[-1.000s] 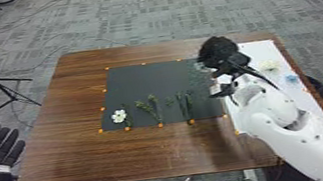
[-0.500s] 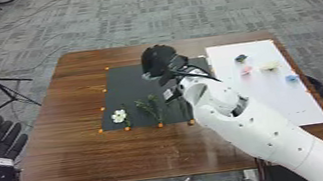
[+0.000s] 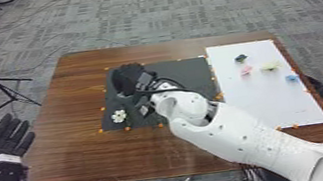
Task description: Arrange flowers
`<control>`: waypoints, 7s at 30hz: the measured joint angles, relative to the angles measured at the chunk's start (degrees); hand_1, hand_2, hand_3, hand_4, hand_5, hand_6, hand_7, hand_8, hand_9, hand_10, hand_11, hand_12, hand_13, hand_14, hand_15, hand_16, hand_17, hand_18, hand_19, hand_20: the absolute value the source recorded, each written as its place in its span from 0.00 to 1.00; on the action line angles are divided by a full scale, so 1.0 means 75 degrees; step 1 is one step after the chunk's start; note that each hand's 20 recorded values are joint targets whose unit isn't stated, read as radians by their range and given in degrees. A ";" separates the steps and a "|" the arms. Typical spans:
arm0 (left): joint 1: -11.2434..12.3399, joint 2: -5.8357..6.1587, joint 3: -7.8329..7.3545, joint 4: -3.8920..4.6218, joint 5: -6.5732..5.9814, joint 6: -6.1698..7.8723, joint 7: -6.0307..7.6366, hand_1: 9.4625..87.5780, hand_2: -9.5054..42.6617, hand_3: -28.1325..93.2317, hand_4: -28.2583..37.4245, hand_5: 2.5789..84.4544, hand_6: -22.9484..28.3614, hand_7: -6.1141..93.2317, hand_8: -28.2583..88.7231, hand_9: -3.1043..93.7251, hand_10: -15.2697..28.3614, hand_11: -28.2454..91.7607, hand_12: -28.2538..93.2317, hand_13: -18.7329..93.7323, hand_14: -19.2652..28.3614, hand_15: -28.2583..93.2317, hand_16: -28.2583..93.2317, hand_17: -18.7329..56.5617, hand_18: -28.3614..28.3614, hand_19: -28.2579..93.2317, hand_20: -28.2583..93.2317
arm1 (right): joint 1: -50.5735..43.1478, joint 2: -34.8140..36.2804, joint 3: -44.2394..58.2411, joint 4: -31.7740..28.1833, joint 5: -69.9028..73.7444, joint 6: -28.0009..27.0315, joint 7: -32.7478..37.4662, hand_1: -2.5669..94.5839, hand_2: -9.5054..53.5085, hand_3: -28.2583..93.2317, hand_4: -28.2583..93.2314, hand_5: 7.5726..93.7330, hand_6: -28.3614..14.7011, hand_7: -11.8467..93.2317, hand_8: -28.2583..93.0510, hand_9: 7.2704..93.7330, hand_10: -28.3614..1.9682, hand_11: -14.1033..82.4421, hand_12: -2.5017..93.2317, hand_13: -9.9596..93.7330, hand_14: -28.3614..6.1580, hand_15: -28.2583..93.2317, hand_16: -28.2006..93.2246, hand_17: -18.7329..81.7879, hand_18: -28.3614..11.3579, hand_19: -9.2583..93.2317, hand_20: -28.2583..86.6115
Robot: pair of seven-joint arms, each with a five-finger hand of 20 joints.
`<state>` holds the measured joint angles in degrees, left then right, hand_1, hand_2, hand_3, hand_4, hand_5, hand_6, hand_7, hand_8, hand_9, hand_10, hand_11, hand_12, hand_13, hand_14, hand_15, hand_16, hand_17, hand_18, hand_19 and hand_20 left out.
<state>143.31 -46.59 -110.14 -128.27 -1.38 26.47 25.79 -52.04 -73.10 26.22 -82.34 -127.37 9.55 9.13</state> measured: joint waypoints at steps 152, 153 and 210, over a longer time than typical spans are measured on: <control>0.1039 -0.0301 -0.0526 -0.0299 -0.0216 0.0011 0.0352 0.23 0.50 0.82 0.00 0.45 0.63 0.17 0.17 0.37 0.66 0.39 0.33 0.39 0.69 0.49 0.21 0.22 0.72 0.44 0.34 | -0.3964 0.4278 0.6752 -0.1873 0.1334 -0.2778 0.5080 0.62 0.00 0.83 0.00 0.47 0.46 0.20 0.15 0.44 0.41 0.29 0.10 0.68 0.47 0.79 0.49 0.49 0.03 0.91 0.51; 0.1044 -0.0301 -0.0536 -0.0299 -0.0207 0.0011 0.0344 0.23 0.50 0.82 0.00 0.45 0.63 0.17 0.17 0.37 0.66 0.39 0.33 0.39 0.68 0.49 0.21 0.22 0.72 0.44 0.34 | -0.3964 0.4277 0.6726 -0.1874 0.1330 -0.2778 0.5072 0.63 0.00 0.82 0.00 0.48 0.48 0.21 0.15 0.47 0.43 0.29 0.11 0.68 0.48 0.79 0.50 0.49 0.03 0.90 0.51; 0.0751 -0.0262 -0.0401 -0.0295 0.0084 -0.0067 0.0140 0.23 0.50 0.82 0.00 0.45 0.63 0.17 0.18 0.37 0.66 0.39 0.33 0.39 0.68 0.49 0.21 0.22 0.72 0.44 0.34 | -0.5702 0.4350 0.6912 -0.3220 0.0349 0.0568 0.3986 0.74 0.00 0.78 0.00 0.80 0.65 0.38 0.30 0.94 0.69 0.25 0.50 0.84 0.69 0.73 0.66 0.56 0.14 0.83 0.61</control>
<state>148.94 -48.56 -113.15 -130.48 -0.75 25.96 26.84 -94.81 -40.48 78.07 -106.49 -124.75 13.81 39.02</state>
